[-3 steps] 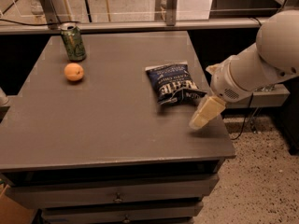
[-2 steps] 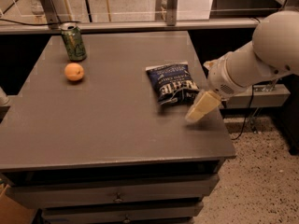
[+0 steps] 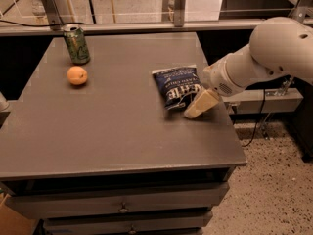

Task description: Move blue chip bag near green can

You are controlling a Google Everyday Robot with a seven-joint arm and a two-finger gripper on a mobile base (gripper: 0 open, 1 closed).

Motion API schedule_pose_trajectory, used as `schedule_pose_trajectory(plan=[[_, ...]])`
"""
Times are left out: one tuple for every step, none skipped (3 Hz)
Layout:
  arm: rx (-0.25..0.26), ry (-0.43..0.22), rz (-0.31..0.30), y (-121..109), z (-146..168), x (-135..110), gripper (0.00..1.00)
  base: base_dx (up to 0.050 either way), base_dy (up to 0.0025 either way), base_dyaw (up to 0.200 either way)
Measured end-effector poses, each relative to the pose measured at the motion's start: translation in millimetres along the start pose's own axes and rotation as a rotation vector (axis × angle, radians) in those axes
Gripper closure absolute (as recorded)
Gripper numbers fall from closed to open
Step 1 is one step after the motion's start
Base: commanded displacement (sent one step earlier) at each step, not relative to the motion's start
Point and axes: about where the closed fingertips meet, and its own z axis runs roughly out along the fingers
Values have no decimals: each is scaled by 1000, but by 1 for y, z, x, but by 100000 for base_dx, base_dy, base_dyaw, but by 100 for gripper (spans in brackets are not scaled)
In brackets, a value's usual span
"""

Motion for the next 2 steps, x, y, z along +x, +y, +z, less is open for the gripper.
schedule_pose_trajectory(plan=[[8,-15,16,-12,6,-8,42,0,0,0],[11,-23,23,-19,3,-17,65,0,0,0]])
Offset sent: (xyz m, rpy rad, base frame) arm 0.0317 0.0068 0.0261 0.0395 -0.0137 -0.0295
